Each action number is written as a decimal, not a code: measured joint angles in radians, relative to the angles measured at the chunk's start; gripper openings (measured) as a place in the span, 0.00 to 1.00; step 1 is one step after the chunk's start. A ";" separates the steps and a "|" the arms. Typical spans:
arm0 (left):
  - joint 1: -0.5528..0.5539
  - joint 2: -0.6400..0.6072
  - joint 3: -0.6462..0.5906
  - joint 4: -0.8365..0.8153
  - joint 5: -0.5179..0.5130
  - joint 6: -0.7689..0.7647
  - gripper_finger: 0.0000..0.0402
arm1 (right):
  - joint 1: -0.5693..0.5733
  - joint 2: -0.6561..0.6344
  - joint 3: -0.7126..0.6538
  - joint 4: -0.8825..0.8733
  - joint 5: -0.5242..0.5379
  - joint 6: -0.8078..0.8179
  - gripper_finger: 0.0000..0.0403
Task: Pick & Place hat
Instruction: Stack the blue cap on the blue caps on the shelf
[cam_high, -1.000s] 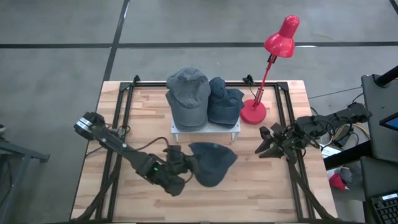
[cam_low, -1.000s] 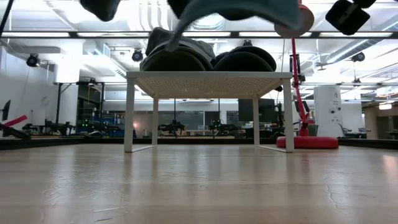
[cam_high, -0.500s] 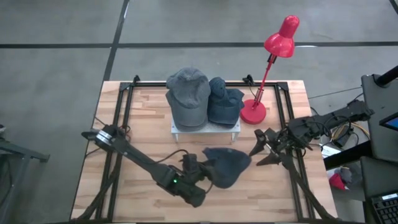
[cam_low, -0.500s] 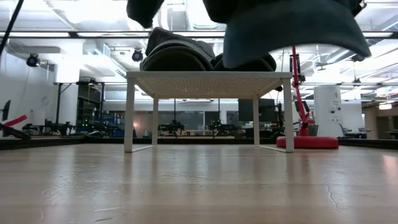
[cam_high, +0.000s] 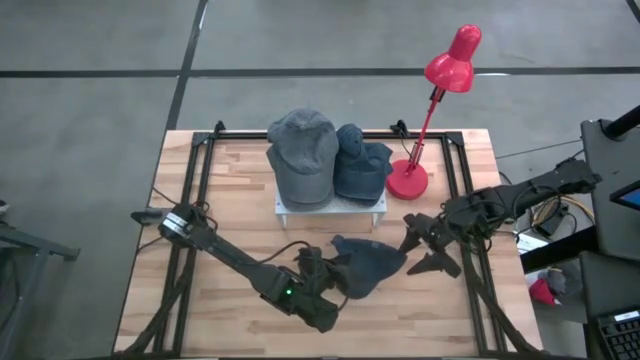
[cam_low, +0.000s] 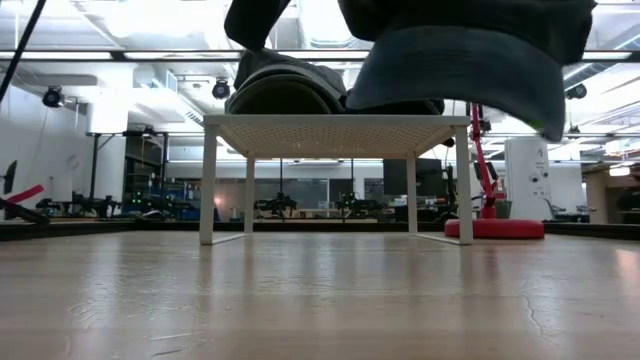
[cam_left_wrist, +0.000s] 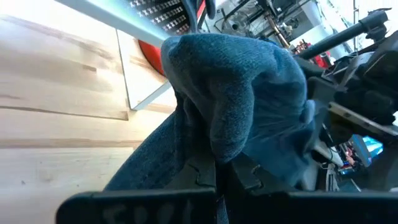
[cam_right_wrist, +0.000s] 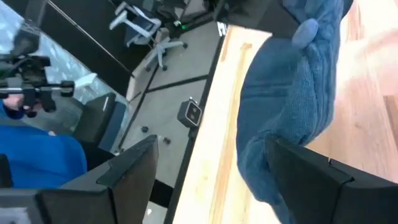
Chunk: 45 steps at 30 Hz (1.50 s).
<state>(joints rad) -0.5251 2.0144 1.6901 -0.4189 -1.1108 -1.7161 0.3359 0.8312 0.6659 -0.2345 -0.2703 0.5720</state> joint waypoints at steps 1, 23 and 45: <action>0.000 -0.001 0.000 0.000 0.000 0.005 0.00 | 0.000 0.013 0.003 -0.002 0.000 0.000 0.73; -0.055 -0.085 0.000 -0.207 -0.001 -0.076 0.00 | 0.000 0.047 0.032 -0.170 0.001 -0.006 0.75; -0.061 -0.107 -0.003 -0.210 -0.020 -0.046 0.00 | -0.001 0.049 0.032 -0.066 0.095 -0.079 0.75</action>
<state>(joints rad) -0.5861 1.9076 1.6871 -0.6290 -1.1313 -1.7622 0.3347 0.8806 0.6979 -0.3000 -0.1749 0.4934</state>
